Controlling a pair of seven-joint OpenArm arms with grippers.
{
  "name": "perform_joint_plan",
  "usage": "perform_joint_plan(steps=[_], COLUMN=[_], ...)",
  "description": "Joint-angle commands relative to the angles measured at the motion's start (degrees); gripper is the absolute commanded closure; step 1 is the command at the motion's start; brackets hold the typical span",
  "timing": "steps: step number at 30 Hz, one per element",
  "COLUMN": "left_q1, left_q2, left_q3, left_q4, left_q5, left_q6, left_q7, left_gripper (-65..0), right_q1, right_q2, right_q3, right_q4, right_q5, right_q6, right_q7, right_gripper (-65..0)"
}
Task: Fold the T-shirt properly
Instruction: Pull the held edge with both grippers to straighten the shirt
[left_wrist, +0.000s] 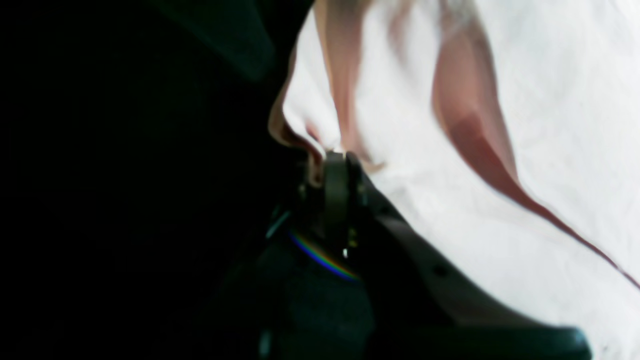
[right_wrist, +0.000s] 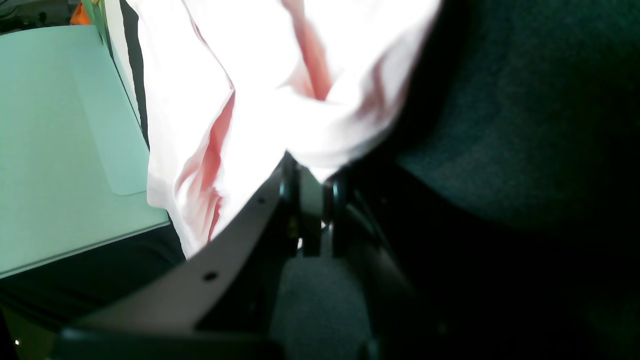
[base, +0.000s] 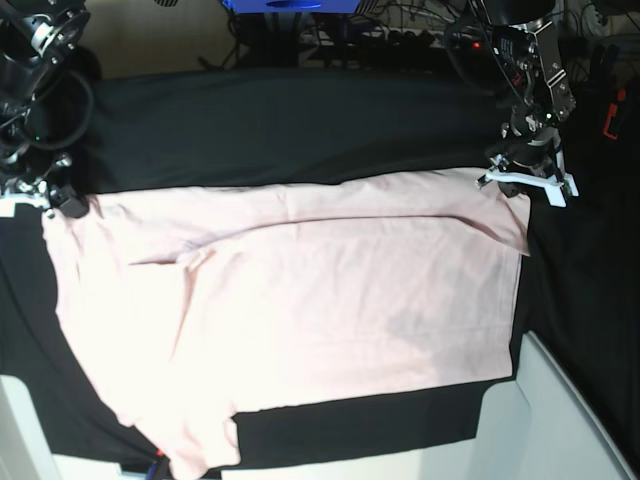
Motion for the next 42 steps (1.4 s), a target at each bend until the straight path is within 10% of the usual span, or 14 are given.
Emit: perform_joint_plan(steps=[1, 42], left_q1=[0.68, 17.83], left_q2=[-0.71, -0.98], left_q3=[-0.33, -0.33], left_q4=[2.13, 16.46], left_q5=[-0.25, 0.10], left_q6=[-0.02, -0.02], left_q7=[-0.93, -0.93], left_gripper=[0.0, 0.0], right_q1=[-0.13, -20.53], right_q2=[1.39, -1.43], right_q3=[-0.06, 0.11], right_q4=[1.00, 21.21], right_q5=[0.80, 8.36], right_q6=[0.47, 0.38], right_q7=[-0.07, -6.05], right_gripper=[0.0, -0.1])
